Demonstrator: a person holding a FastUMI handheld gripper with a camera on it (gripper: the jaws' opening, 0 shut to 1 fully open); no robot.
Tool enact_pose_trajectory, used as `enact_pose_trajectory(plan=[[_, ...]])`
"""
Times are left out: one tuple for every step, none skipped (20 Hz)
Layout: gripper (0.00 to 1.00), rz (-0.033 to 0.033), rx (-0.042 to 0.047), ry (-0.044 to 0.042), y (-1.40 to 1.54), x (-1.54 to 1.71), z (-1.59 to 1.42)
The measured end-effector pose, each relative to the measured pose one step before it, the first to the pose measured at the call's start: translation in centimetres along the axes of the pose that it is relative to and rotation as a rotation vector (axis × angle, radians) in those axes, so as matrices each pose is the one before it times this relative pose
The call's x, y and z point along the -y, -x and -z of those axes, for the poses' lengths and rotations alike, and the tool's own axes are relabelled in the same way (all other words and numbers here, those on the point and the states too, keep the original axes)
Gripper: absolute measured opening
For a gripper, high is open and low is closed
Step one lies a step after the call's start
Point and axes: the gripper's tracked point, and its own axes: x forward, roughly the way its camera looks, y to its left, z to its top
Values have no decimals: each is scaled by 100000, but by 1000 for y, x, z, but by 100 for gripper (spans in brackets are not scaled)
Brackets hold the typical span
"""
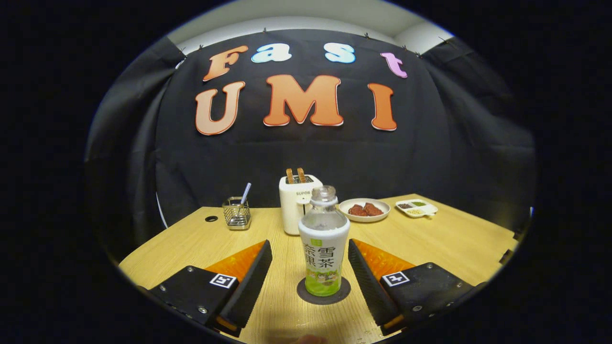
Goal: Take the bottle from table, then pour the juice into the cup, finally place the bottle on the coaster
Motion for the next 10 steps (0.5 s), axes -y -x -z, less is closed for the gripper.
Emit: enact_pose_trajectory(plan=[[95, -1211, 1703, 1556, 1054, -1094, -1242], [95, -1068, 2462, 1758, 1220, -974, -1389], [95, -760, 2710, 2633, 1029, -885, -1545], [95, -487, 2104, 2279, 1109, -844, -1393], [95, -756, 1838, 1465, 886, -1028, -1266], [95, -856, 1504, 382, 931, -1030, -1326], [95, -471, 651, -406, 783, -1069, -1283], [95, -64, -138, -1216, 957, -700, -833], [95, 157, 1188, -478, 950, -614, -948], [96, -398, 2813, 175, 980, -613, -1251]])
